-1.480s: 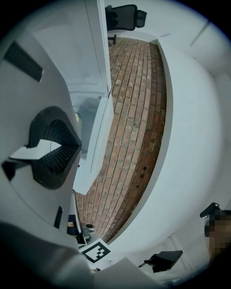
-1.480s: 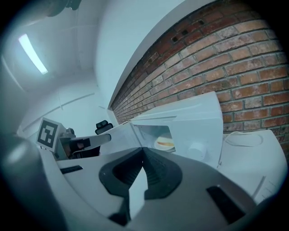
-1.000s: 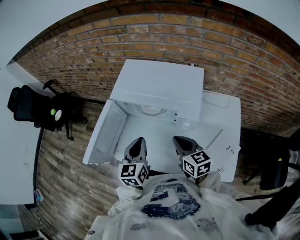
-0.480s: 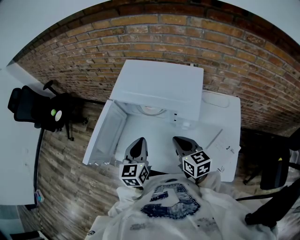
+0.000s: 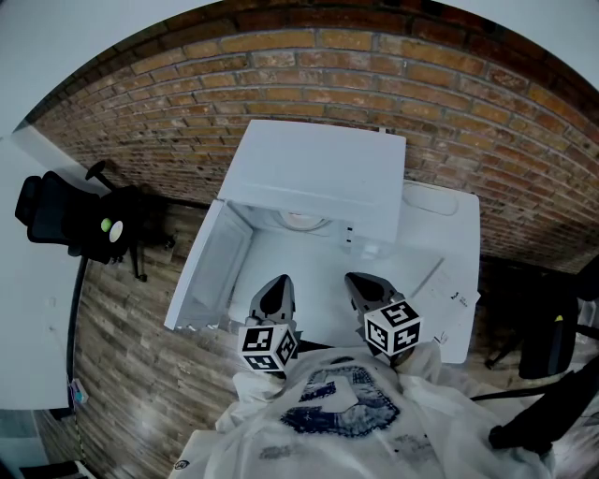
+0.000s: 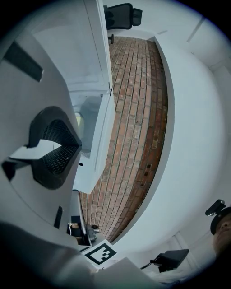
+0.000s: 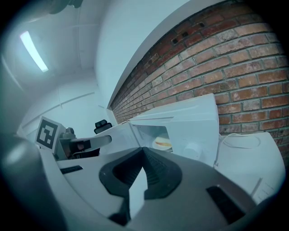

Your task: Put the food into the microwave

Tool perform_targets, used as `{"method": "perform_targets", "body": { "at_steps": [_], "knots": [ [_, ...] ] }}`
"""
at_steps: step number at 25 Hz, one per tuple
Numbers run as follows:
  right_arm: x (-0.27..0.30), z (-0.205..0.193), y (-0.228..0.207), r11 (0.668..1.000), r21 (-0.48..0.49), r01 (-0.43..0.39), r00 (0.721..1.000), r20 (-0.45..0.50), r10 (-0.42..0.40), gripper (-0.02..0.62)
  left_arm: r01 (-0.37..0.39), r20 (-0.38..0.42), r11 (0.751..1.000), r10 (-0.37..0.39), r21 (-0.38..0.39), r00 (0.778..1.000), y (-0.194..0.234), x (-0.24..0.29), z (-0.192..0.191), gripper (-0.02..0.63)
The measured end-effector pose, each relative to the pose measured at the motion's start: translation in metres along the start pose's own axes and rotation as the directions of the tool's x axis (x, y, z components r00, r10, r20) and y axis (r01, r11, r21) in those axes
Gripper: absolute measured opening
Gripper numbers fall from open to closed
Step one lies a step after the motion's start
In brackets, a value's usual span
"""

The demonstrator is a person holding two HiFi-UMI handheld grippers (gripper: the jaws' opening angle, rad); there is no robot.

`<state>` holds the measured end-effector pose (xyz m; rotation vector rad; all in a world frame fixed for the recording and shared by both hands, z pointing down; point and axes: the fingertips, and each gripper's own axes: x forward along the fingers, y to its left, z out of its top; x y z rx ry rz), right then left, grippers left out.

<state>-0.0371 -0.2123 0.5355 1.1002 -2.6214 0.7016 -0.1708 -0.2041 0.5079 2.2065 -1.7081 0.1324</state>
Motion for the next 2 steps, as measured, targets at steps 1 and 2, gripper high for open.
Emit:
{"method": "perform_targets", "body": {
  "at_steps": [1,2],
  "knots": [
    [0.0003,0.0001,-0.0001,1.000,0.001,0.000,1.000,0.000,0.000,0.014,-0.001,-0.002,1.000,0.001,-0.001,1.000,0.0006,0.0002,-0.0005,0.006],
    [0.0005,0.0003,-0.0002,1.000,0.001,0.000,1.000,0.001,0.000,0.014,-0.001,-0.003,1.000,0.001,-0.002,1.000,0.0011,0.0004,-0.0010,0.006]
  ]
}}
